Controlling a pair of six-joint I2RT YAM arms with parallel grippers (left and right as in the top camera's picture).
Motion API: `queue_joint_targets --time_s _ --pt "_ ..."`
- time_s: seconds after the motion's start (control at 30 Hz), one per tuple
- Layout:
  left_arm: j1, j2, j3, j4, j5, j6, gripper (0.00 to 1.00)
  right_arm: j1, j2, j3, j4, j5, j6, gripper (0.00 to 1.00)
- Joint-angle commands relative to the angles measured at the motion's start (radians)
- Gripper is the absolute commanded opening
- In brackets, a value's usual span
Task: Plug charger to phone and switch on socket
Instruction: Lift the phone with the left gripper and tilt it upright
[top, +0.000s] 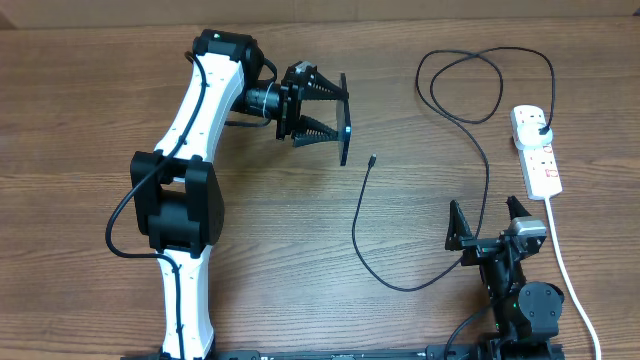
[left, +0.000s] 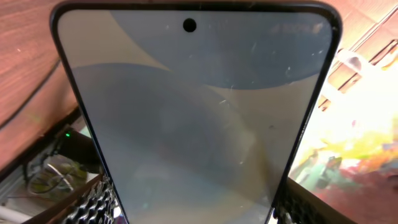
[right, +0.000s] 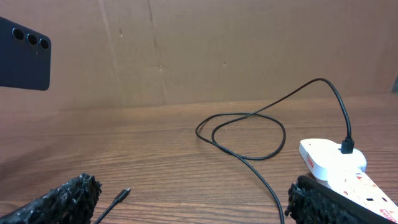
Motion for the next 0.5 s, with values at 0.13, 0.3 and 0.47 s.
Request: queue_joint_targets --time_s 0.13,0.3,0.47 --pt "0.01 -0.002 0.028 -0.003 0.073 -0.092 0.7 -0.001 -0.009 -0.01 0.006 0.006 -0.005 1.0" --pt "0.03 -0.002 0.028 -0.003 0.073 -0.1 0.7 -0.001 -0.009 -0.01 0.006 0.006 -0.005 1.0" --pt "0.056 -0.003 0.028 -0.003 0.073 -0.115 0.7 -0.001 -0.009 -0.01 0.006 0.006 -0.005 1.0"
